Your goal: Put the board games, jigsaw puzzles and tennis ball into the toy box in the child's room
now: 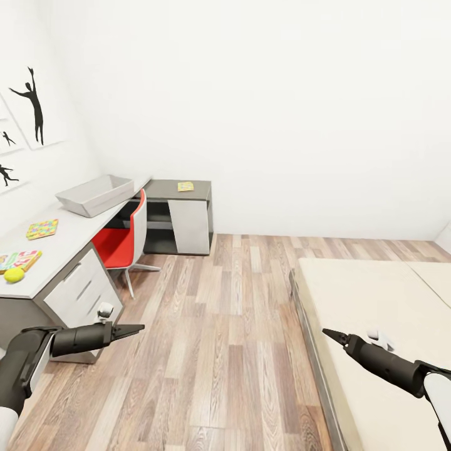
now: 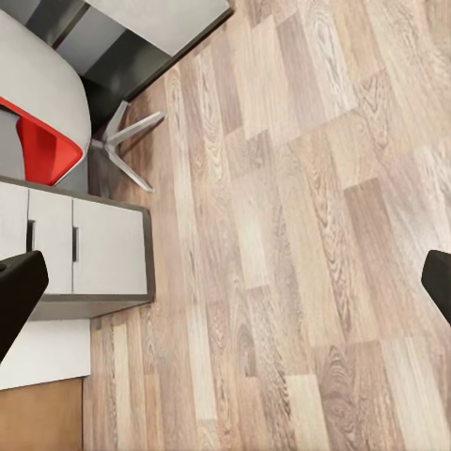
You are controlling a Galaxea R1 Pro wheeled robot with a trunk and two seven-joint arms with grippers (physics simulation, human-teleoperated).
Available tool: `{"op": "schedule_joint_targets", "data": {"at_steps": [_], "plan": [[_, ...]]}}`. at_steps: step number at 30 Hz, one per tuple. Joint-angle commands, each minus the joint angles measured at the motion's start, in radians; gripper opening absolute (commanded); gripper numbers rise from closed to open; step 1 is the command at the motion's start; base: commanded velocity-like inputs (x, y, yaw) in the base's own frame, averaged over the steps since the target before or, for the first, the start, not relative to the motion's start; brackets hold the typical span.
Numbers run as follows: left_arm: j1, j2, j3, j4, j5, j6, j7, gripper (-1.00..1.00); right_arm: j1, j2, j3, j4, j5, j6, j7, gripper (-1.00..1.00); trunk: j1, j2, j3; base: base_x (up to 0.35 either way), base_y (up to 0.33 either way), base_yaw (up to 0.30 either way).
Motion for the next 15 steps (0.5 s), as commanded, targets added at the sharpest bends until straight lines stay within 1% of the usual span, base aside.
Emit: {"op": "schedule_joint_targets", "data": {"at_steps": [1,6,15], "plan": [[-0.001,0.0,0.0,0.0,-0.001,0.011,-0.004,1.0,-0.001,0.0,-0.002,0.0,0.01,0.005,0.01,1.0,0.001,-0.002,-0.002,0.0,0.0,-0.055],[0.0,0.0,0.0,0.0,-0.001,0.011,-0.004,1.0,-0.001,0.0,-0.002,0.0,0.01,0.005,0.01,1.0,0.001,-0.002,-0.001,0.0,0.0,-0.063],[-0.001,0.0,0.0,0.0,-0.001,0.011,-0.004,1.0,-0.001,0.0,-0.001,0.0,0.01,0.005,0.01,1.0,0.001,-0.002,-0.001,0.0,0.0,-0.016]]}}
